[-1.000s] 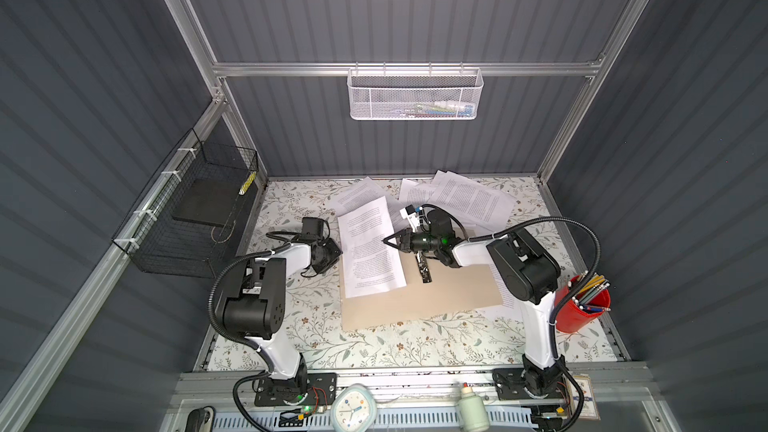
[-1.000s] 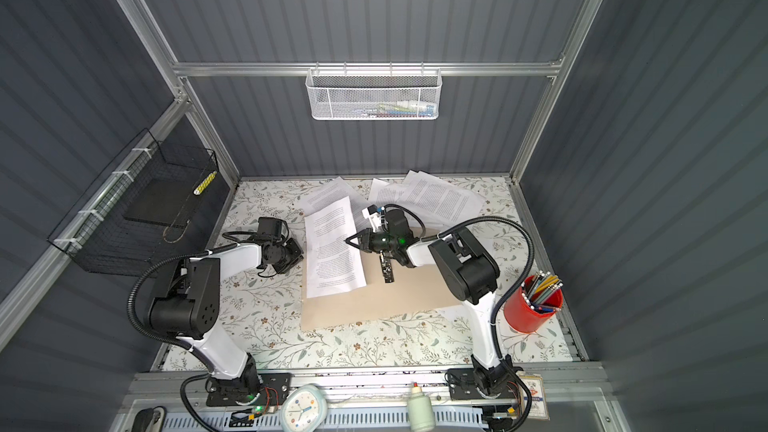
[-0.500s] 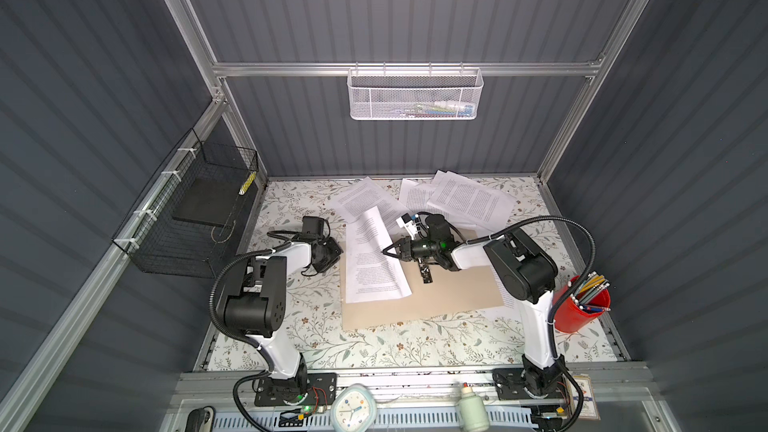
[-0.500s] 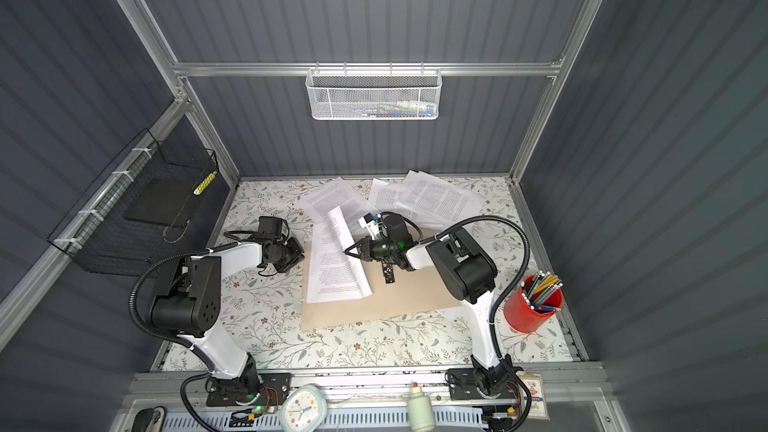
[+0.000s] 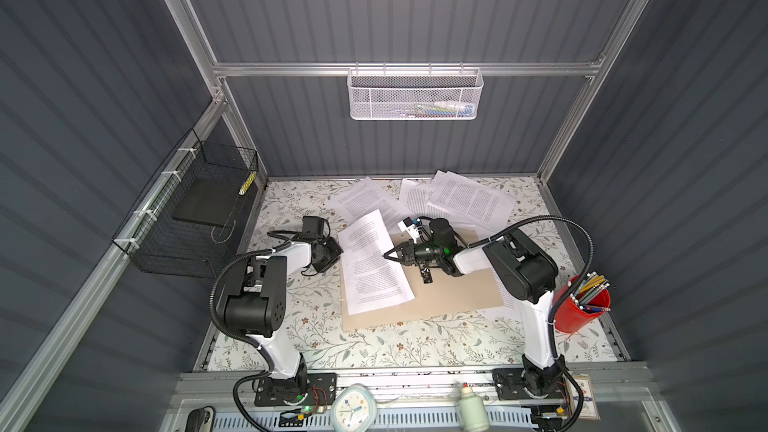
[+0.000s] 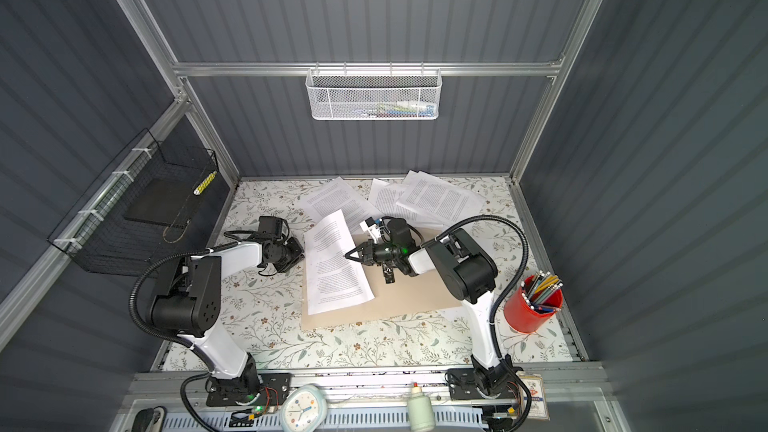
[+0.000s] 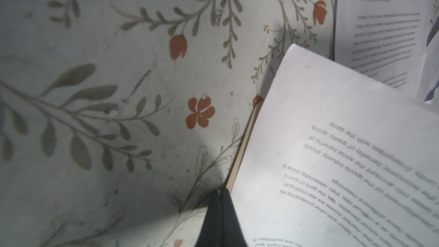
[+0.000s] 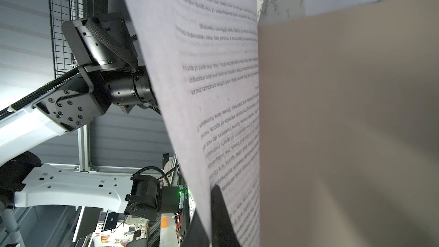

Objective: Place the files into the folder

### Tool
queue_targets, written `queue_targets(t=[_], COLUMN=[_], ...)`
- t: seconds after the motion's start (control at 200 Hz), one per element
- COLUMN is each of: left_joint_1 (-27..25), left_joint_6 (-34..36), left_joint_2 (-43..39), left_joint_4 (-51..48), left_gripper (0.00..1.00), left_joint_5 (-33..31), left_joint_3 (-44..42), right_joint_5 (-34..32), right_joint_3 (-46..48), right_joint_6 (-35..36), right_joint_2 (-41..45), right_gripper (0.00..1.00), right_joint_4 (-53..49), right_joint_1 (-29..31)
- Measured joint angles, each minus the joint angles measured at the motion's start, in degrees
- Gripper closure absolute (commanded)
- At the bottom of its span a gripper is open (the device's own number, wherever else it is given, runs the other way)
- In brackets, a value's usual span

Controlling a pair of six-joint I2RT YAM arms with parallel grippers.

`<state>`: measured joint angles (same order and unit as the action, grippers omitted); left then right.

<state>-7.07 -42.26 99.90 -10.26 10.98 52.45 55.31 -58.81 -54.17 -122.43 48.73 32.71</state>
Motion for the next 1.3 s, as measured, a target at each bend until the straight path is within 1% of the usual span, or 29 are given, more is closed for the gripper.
queue_targets(t=[0.14,0.21,0.39,0.485,0.64,1.01,1.075,1.115,1.206,1.246,1.296], left_joint_1=[0.0,0.0,0.0,0.0,0.0,0.0,0.0,0.0,0.0,0.0,0.0], left_joint_6=[0.0,0.0,0.0,0.0,0.0,0.0,0.0,0.0,0.0,0.0,0.0], left_joint_2=[0.0,0.0,0.0,0.0,0.0,0.0,0.0,0.0,0.0,0.0,0.0], left_joint_4=[0.0,0.0,0.0,0.0,0.0,0.0,0.1,0.1,0.1,0.1,0.1], left_gripper=[1.00,1.00,1.00,1.00,1.00,1.00,1.00,1.00,1.00,1.00,1.00], left_joint_5=[0.0,0.0,0.0,0.0,0.0,0.0,0.0,0.0,0.1,0.2,0.2], left_joint_3=[0.0,0.0,0.0,0.0,0.0,0.0,-0.1,-0.1,-0.1,-0.1,-0.1], right_joint_5=[-0.6,-1.4,-4.9,-7.1,-10.1,-17.8,-18.8,-19.5,-20.5,-20.7,-20.9], right_joint_3=[1.2,1.9,2.7,2.7,2.7,6.0,6.4,6.6,6.9,7.0,7.1], right_joint_6=[-1.0,-0.7,4.0,7.1,9.6,9.6,9.4,9.2,8.8,8.8,8.5], right_joint_2=[0.0,0.3,3.7,6.1,7.5,9.1,9.6,9.8,10.3,10.4,10.6], right_gripper=[1.00,1.00,0.98,1.00,1.00,1.00,0.98,0.95,0.78,0.74,0.71], right_joint_4=[0.9,-0.3,-10.1,-15.5,-20.5,-23.5,-23.6,-23.7,-24.1,-24.3,-24.6], right_joint_1=[0.0,0.0,0.1,0.2,0.8,3.2,3.2,3.2,3.3,3.3,3.3])
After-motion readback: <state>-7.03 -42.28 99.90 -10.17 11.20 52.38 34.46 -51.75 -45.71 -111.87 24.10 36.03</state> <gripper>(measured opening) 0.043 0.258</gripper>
